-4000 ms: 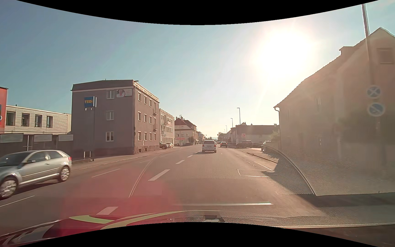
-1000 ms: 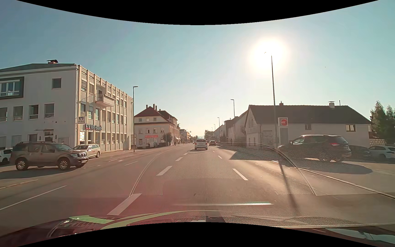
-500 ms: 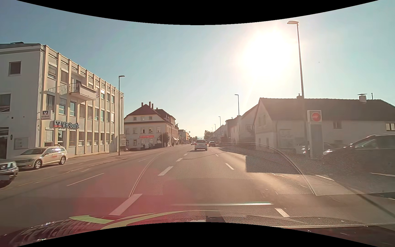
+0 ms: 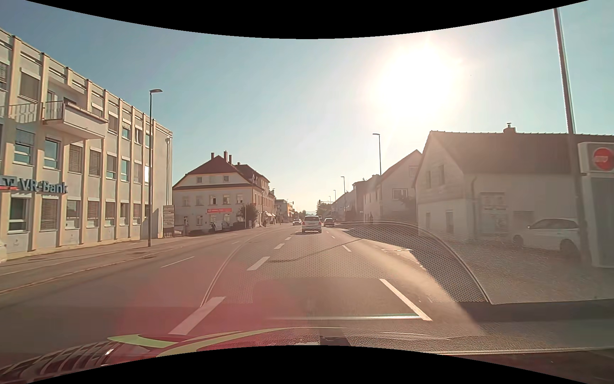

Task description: Follow the waypoints while adhering to traffic rules and regulations

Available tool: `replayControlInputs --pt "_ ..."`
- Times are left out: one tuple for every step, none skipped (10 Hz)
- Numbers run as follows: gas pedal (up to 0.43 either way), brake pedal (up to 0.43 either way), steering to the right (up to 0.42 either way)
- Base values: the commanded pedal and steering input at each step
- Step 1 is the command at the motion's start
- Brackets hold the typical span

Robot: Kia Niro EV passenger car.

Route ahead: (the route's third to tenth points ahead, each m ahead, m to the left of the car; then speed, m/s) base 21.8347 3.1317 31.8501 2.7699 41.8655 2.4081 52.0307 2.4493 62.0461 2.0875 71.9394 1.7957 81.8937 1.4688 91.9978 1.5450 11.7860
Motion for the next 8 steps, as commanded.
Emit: replayControlInputs --pt "0.079 0.0 0.0" --pt "0.079 0.0 0.0" --pt "0.079 0.0 0.0" --pt "0.079 0.0 0.0" --pt "0.079 0.0 0.0" --pt "0.079 0.0 0.0" --pt "0.079 0.0 0.0" --pt "0.079 0.0 0.0"
